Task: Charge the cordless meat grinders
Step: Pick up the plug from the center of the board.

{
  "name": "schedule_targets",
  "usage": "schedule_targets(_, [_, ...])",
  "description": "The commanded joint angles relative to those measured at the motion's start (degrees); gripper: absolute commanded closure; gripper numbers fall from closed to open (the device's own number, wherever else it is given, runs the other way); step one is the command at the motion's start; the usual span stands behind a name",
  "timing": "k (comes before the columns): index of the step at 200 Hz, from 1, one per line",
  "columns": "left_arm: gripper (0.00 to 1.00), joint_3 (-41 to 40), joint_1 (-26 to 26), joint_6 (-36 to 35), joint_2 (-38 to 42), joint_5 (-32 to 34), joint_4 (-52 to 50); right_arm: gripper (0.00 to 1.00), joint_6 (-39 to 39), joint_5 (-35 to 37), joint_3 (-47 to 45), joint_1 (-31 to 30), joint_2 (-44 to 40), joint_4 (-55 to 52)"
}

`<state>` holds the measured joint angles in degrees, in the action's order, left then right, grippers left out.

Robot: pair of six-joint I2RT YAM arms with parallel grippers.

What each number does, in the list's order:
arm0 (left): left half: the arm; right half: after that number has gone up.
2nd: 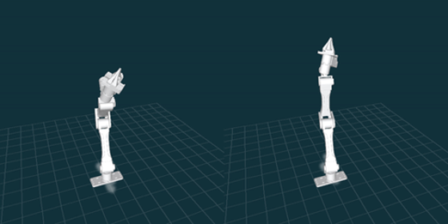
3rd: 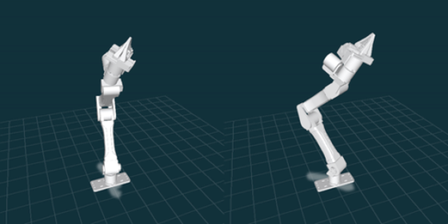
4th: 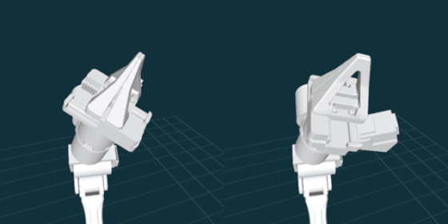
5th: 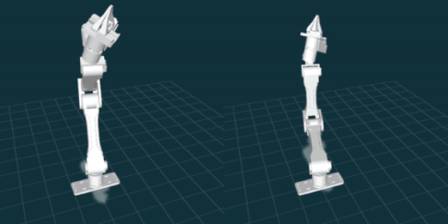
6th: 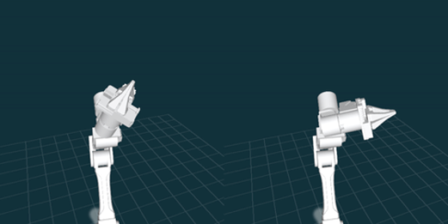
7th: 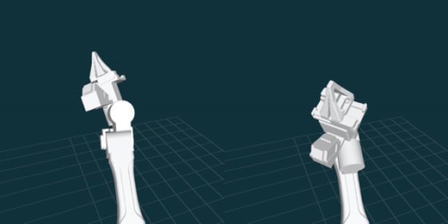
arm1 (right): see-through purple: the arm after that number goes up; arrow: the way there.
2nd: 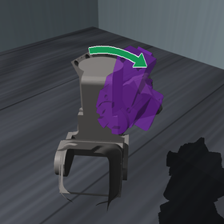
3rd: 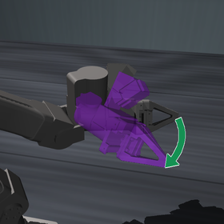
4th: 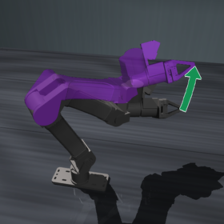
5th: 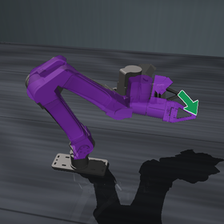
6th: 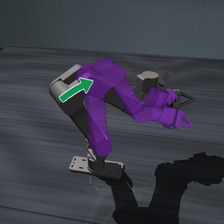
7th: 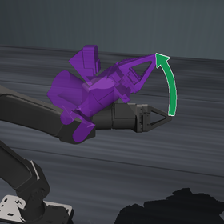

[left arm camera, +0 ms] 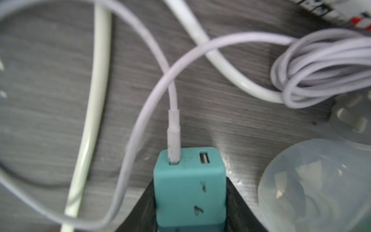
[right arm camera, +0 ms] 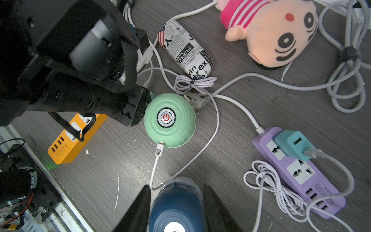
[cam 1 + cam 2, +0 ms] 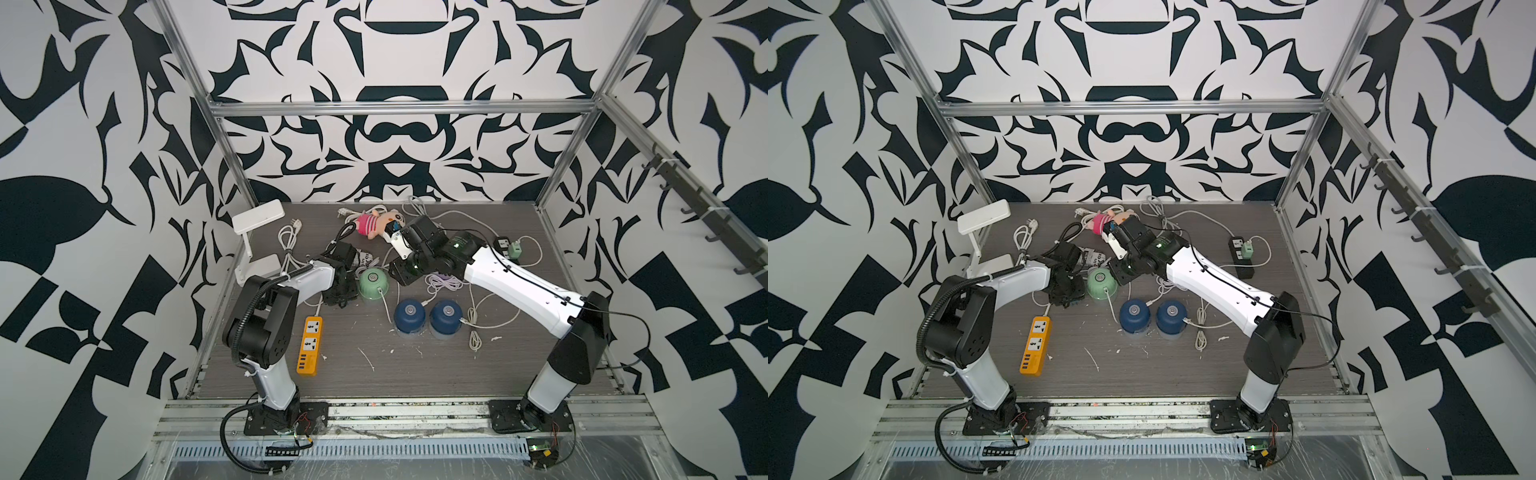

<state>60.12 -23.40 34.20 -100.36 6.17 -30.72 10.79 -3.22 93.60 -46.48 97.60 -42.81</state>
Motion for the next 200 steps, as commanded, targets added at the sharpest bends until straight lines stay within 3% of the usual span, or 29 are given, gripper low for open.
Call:
schedule_targets(1, [0.61, -2.4, -0.2, -0.6, 3.4, -0.6, -3.8, 0.54, 1.0, -1.6, 2.6, 0.1, -1.2, 1.8])
schedule_targets(52, [0.73, -1.3, -0.4, -7.0, 19.3, -5.5, -9.3, 0.48, 2.8, -5.5, 6.1, 0.6, -1.3, 3.2])
schedule_targets(81, [0.74, -0.4, -1.1, -12.0, 30.5, -5.3, -9.7, 0.45, 6.5, -13.4, 8.2, 2.5, -1.1, 5.0])
schedule_targets(129, [0.72, -9.2, -1.7, -27.3, 46.6, -11.5, 7.0, 0.43, 13.1, -27.4, 11.0, 4.3, 0.1, 6.1])
schedule_targets(147, [0.72, -10.9, -1.7, -31.4, 48.5, -17.2, 10.4, 0.43, 13.9, -30.9, 11.4, 4.0, 0.8, 5.0])
schedule_targets(200, [0.72, -13.1, -1.8, -37.6, 50.0, -24.9, 13.3, 0.43, 13.8, -34.3, 8.5, 3.9, -0.2, 5.5])
